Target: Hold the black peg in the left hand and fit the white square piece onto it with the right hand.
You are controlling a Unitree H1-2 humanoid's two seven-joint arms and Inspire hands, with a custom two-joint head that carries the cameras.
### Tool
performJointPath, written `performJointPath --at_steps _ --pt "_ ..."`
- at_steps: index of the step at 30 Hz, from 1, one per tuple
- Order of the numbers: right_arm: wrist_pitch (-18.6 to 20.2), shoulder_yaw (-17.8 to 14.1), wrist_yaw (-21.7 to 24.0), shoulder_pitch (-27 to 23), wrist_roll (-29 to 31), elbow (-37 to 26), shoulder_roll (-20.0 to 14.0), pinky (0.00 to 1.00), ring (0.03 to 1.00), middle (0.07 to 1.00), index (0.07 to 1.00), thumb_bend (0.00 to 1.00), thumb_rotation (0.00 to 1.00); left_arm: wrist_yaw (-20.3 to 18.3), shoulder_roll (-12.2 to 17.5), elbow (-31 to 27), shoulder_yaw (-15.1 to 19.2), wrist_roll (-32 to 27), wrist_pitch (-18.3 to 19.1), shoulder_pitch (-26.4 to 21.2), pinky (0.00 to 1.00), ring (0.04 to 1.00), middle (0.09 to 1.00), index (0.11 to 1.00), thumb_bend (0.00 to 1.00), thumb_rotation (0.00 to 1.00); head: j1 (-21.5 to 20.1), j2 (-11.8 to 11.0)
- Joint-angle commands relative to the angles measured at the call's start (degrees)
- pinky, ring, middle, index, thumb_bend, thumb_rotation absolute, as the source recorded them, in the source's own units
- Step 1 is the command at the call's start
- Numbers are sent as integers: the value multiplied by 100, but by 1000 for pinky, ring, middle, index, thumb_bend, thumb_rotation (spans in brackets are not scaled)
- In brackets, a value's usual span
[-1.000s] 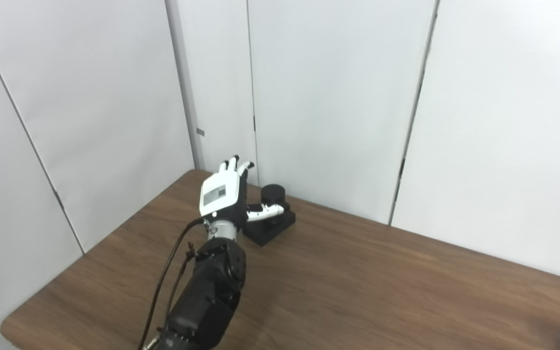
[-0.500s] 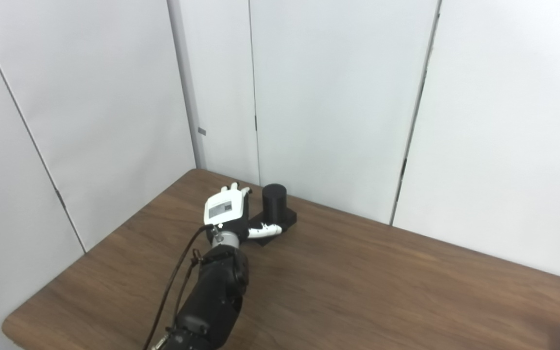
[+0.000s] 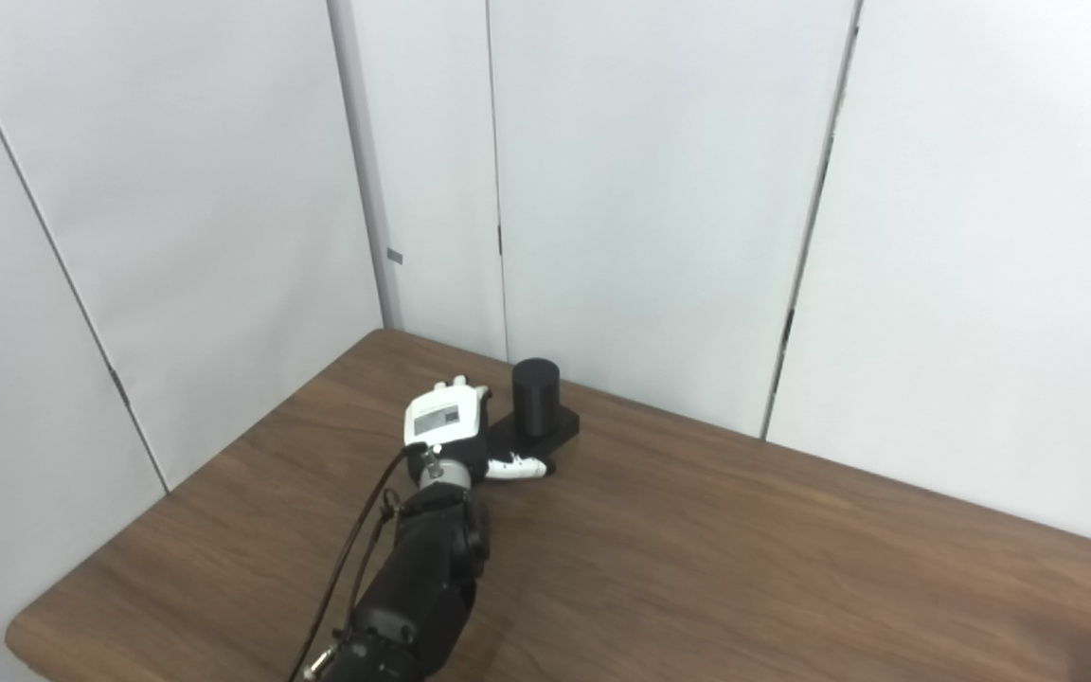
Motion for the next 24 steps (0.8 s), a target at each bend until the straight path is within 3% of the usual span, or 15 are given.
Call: performJointPath --at_steps 1,15,20,24 --pt "-9 -56 -8 -138 15 -214 -37 446 591 649 643 672 0 59 214 64 -42 47 15 -363 944 1000 1000 867 1000 552 -6 11" --pt "375 -32 166 -49 -97 -663 24 461 596 652 646 679 0 102 439 590 -200 -172 15 -541 948 1000 1000 844 1000 538 -79 69" --pt "431 -43 204 -30 -53 -748 48 479 605 656 646 678 0 -87 531 692 -226 -232 15 -560 994 1000 1000 832 1000 542 -106 82" --pt "464 -39 215 -14 -72 -820 59 487 604 655 643 676 0 -286 668 724 -400 -610 0 -541 1000 1000 990 768 947 496 -130 111"
